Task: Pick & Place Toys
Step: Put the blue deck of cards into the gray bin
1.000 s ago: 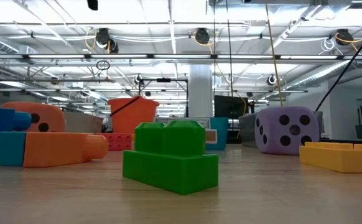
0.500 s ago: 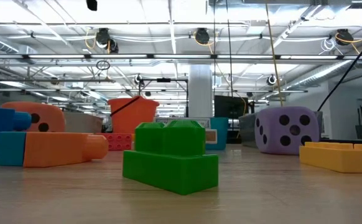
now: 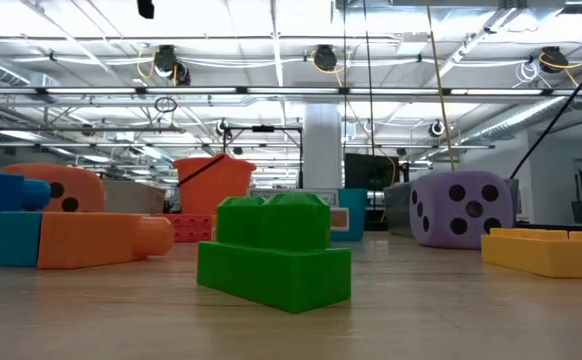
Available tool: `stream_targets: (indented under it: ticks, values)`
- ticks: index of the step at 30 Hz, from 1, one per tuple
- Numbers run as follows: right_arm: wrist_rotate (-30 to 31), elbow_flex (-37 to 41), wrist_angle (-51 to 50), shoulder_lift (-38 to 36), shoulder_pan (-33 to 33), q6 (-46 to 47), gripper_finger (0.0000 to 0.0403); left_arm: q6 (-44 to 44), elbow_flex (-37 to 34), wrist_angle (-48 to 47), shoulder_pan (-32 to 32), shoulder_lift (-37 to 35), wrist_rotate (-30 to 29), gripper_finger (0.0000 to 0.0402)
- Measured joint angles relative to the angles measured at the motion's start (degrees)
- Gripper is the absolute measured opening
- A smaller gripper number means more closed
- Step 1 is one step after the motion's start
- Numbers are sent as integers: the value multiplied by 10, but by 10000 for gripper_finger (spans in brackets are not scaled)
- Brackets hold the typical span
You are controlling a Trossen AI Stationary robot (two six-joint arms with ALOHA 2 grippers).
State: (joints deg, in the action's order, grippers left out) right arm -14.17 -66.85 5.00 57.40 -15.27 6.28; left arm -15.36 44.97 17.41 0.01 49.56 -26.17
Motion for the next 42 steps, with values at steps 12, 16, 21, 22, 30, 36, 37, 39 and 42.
stream_targets:
  ticks: [12, 16, 21, 22, 30, 36, 37, 39, 42]
  values:
    - [40, 0, -256, 44, 2, 1, 0, 37, 171, -436, 0, 40, 7, 67]
    - [40, 0, -318, 70, 10, -7, 0, 53, 225, -499, 1, 64, 17, 67]
    - [37, 0, -338, 90, 12, -10, 0, 57, 238, -540, 1, 75, 65, 67]
    - [37, 0, -332, 92, 12, -10, 0, 54, 238, -539, 1, 78, 68, 67]
    - [36, 0, -288, 97, 12, -13, 0, 30, 238, -567, 0, 83, 101, 67]
    - [36, 0, -290, 98, 8, -37, 6, 28, 237, -573, 0, 96, 103, 67]
    - [36, 0, -294, 97, 7, -41, 10, 28, 237, -575, 0, 97, 103, 67]
    - [37, 0, -307, 97, 6, -47, 22, 28, 238, -569, 0, 106, 102, 67]
    - [38, 0, -331, 97, 6, -56, 48, 28, 237, -580, 0, 112, 103, 67]
